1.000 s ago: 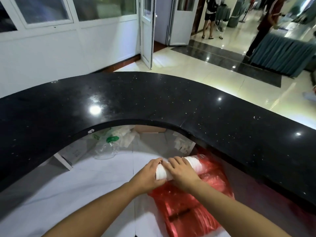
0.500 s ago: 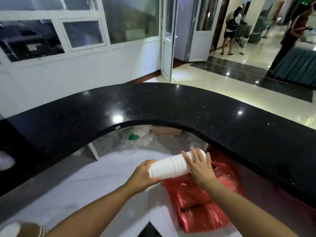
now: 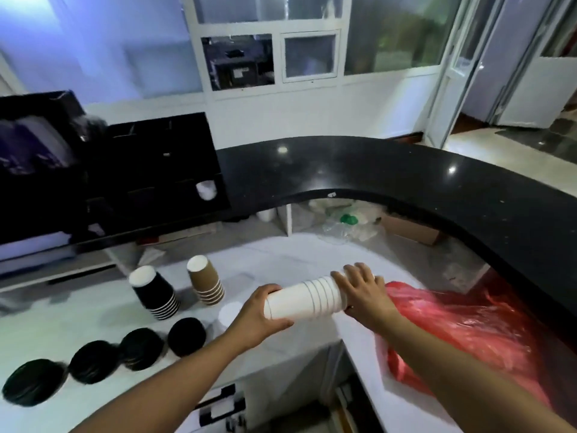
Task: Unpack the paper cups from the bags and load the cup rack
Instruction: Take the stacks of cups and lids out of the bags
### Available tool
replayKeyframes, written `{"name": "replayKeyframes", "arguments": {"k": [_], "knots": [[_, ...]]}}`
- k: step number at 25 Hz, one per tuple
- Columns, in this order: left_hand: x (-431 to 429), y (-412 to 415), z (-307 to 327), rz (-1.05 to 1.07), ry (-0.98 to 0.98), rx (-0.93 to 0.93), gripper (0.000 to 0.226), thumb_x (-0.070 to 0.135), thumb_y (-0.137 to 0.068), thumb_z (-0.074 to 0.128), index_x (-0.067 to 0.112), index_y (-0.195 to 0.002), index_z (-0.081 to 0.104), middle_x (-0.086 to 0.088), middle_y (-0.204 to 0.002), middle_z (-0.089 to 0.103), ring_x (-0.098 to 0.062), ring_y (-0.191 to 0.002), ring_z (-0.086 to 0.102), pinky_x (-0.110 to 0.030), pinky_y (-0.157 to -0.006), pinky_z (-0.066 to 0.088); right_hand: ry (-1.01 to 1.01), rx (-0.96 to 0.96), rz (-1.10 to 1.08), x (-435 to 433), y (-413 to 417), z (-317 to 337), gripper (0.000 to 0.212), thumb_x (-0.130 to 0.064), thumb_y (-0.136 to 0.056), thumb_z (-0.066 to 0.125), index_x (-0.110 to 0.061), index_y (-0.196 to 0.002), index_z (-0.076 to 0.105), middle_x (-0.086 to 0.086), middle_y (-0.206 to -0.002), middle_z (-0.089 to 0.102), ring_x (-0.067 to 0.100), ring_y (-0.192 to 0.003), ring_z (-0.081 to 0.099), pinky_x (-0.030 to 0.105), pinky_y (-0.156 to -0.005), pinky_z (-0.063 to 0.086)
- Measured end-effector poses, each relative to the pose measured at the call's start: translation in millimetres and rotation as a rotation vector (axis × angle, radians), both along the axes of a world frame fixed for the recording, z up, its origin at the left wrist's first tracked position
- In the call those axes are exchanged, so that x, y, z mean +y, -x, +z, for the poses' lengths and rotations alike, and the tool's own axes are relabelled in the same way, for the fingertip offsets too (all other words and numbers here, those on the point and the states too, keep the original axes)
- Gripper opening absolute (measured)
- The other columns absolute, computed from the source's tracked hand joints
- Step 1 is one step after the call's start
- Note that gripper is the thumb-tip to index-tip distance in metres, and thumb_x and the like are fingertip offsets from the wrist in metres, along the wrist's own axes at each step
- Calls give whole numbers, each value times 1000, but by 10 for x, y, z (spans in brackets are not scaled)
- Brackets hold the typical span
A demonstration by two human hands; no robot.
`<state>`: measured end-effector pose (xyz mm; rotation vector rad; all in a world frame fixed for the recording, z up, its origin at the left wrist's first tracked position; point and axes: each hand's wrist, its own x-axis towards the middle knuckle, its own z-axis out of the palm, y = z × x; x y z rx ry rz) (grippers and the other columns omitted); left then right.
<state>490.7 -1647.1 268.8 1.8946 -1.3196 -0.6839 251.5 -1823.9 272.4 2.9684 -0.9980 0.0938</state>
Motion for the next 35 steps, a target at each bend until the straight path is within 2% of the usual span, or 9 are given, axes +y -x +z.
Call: {"name": "replayKeyframes", "arguments": {"k": [4,7,9,14,17,20,24,28,35], "knots": [[601,-377,105,350,123,219,78,41,-64,91,36,-128,45,10,-123,56,-12,-110,56,-24,-88,47,-53,-47,104,445,-684,53,92,-45,-64,82,-30,-143,37,5,-137,45,34,-124,43,49,-81,48],[1107,-694,138,644,245,427,100,57,-61,87,31,-144,36,5,-136,53,-17,-120,56,-40,-102,49,-101,-87,153,910,-1320,43,91,-53,-69,77,-31,-144,32,1,-138,44,31,-125,43,50,-86,51],[1459,-881,126,761,329,534,96,53,-64,88,28,-144,40,3,-134,58,-18,-119,60,-43,-102,51,-151,-104,185,1247,-1753,28,90,-56,-69,75,-32,-144,30,0,-139,44,30,-127,42,51,-90,51],[2312,-1511,68,754,365,691,80,43,-63,92,38,-130,48,5,-128,66,-12,-116,65,-45,-94,57,-361,-192,277,2194,-2865,-86,91,-55,-68,72,-35,-147,32,-3,-144,45,28,-131,42,49,-97,49],[2669,-2020,157,753,382,779,83,28,-68,92,36,-134,41,1,-125,63,-19,-109,65,-55,-88,58,-552,-289,295,2698,-3412,-30,88,-48,-73,78,-34,-147,33,-9,-142,44,12,-128,42,32,-105,40],[2886,-2615,280,712,360,689,83,22,-73,90,37,-135,36,8,-124,57,-12,-103,65,-50,-87,60,-692,-361,308,2947,-3946,90,74,-42,-78,80,-37,-141,43,-22,-139,48,-3,-126,46,25,-104,42],[2951,-3235,344,617,221,449,90,42,-69,90,43,-137,32,17,-127,56,-7,-106,65,-35,-90,57,-706,-318,286,2998,-4428,195,43,-33,-92,68,-30,-133,54,-22,-126,58,0,-115,55,19,-95,41],[2767,-3595,342,545,129,289,84,39,-74,87,36,-138,32,14,-123,56,-13,-108,61,-27,-84,51,-679,-209,140,2743,-4703,-3,47,-25,-98,59,-16,-143,49,0,-143,53,18,-131,50,31,-110,39],[2266,-3873,41,460,10,193,92,40,-70,88,36,-143,32,14,-127,57,-15,-114,58,-28,-90,51,-850,-176,88,2585,-5084,-386,61,-17,-95,59,-24,-150,33,2,-121,64,20,-107,62,28,-92,48]]}}
